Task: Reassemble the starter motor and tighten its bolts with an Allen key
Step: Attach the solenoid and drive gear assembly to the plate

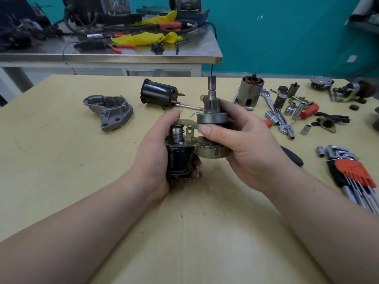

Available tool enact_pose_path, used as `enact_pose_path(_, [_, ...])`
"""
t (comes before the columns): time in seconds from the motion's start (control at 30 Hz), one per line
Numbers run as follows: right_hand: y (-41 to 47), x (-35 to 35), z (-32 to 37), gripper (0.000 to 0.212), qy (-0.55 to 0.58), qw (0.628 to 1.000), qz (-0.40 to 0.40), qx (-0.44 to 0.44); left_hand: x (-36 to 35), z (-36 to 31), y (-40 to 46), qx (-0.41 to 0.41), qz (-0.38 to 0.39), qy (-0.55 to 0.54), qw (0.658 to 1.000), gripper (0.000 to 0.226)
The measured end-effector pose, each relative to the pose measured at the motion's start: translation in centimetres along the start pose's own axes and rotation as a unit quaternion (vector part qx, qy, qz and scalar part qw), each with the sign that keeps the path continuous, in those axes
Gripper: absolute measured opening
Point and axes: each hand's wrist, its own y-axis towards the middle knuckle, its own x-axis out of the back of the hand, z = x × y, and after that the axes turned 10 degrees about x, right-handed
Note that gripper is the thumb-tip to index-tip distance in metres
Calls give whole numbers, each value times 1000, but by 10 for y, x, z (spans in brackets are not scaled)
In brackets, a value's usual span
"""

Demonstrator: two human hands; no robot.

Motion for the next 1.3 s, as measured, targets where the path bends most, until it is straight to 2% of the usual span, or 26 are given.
enact_pose_path(0.23, [1,-2,1,49,6,1000,-4,-20,-5,-4,0,23,-32,-21,999,36])
enact_pose_path(0.63, [2,-2,2,41,8,999,2,-41,-6,-6,1,30,-29,-2,999,32])
enact_pose_path(1.3, [2,-2,1,36,-18,999,-5,-41,-3,-6,4,36,-5,-1,999,42])
